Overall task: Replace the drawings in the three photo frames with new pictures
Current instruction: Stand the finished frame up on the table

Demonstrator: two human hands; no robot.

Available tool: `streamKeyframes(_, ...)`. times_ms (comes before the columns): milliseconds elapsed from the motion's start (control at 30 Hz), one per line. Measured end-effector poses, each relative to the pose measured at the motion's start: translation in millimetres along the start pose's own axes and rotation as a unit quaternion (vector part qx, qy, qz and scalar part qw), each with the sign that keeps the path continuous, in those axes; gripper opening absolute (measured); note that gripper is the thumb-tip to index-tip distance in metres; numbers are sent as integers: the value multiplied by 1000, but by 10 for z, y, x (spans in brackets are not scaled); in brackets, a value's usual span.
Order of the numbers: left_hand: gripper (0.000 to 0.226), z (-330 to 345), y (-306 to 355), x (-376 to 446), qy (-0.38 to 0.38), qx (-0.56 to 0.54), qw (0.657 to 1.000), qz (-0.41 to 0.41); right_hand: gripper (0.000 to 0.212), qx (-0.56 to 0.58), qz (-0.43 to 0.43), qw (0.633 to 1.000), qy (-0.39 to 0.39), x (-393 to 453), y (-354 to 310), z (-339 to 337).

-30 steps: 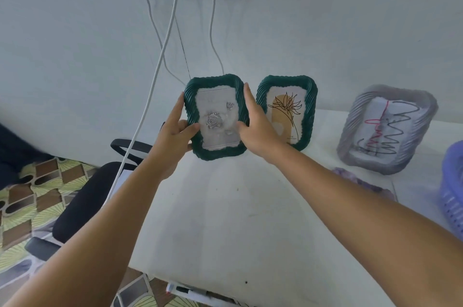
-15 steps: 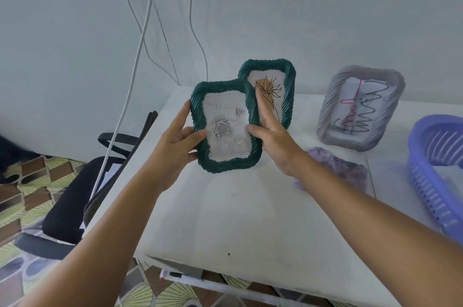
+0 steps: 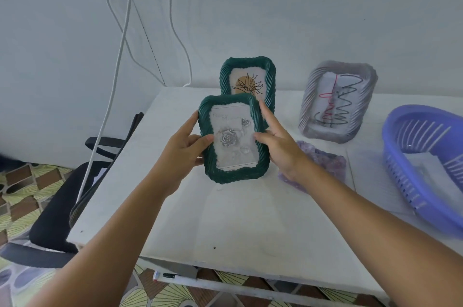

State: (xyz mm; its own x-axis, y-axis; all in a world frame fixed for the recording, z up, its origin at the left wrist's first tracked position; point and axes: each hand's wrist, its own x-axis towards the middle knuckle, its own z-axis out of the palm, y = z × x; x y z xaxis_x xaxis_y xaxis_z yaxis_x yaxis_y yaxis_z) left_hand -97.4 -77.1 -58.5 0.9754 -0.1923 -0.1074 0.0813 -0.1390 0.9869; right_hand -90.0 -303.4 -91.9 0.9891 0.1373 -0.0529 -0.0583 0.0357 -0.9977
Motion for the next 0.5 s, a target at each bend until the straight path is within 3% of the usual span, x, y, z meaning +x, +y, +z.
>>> streamKeyframes(200,60,141,-193,86,1,25,998,-65,74,-143,63,988,-1,-142,8,-90)
streamKeyframes(300,58,175,-299,133,20,50,995,-79,74,-300,65,952,7,-175,-61,-89)
streamKeyframes(500,56,193,-372,182,50,182,979,-79,52,-492,-43,867,68,-184,-196,-222)
